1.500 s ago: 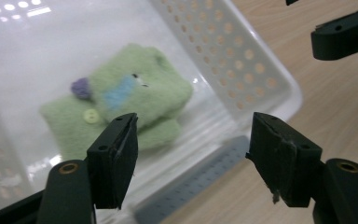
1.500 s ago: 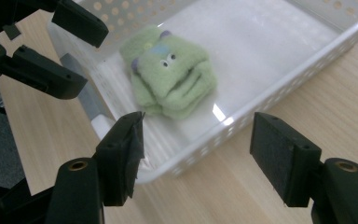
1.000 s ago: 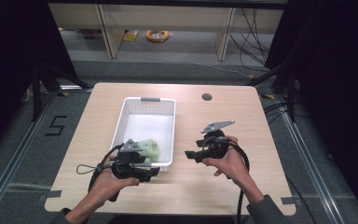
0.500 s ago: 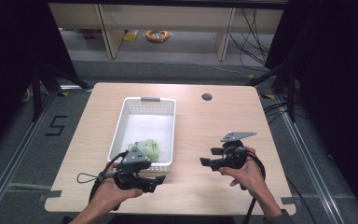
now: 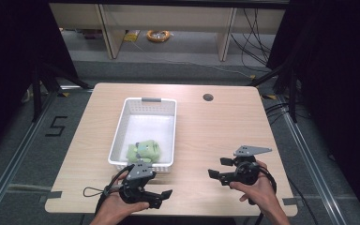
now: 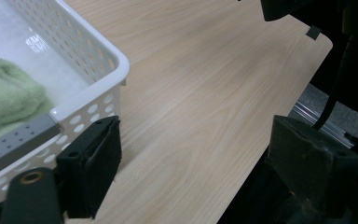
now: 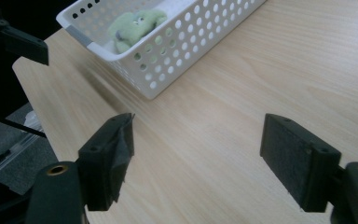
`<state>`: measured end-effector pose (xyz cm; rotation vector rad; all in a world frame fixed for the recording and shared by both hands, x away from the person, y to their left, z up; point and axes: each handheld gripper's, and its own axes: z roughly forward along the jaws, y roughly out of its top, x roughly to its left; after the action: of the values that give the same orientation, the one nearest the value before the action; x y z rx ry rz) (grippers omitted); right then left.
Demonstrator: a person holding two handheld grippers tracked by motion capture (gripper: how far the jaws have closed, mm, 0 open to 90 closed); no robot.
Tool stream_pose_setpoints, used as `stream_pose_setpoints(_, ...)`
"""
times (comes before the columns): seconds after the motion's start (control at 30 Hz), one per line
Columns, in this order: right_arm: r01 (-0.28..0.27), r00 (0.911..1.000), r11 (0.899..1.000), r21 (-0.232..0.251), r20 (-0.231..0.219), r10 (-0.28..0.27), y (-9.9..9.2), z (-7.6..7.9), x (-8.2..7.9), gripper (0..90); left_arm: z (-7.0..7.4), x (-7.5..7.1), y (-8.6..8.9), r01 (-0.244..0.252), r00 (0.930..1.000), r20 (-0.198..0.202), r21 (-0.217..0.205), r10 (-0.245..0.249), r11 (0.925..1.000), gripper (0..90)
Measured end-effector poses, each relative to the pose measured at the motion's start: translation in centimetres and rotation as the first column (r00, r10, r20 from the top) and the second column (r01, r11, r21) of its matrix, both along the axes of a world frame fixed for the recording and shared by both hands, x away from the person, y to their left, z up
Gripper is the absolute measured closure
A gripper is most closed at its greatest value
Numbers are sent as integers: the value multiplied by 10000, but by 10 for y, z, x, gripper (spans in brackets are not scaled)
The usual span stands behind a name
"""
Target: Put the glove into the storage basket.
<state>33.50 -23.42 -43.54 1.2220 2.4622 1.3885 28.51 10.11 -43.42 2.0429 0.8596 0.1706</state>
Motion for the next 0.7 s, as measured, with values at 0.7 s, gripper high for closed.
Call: stream_pose_setpoints(0.7, -253, 9960, 9997, 69, 863, 246, -10, -25, -26, 209, -47, -8, 7, -397, 9991, -141, -676, 388, 9969, 156)
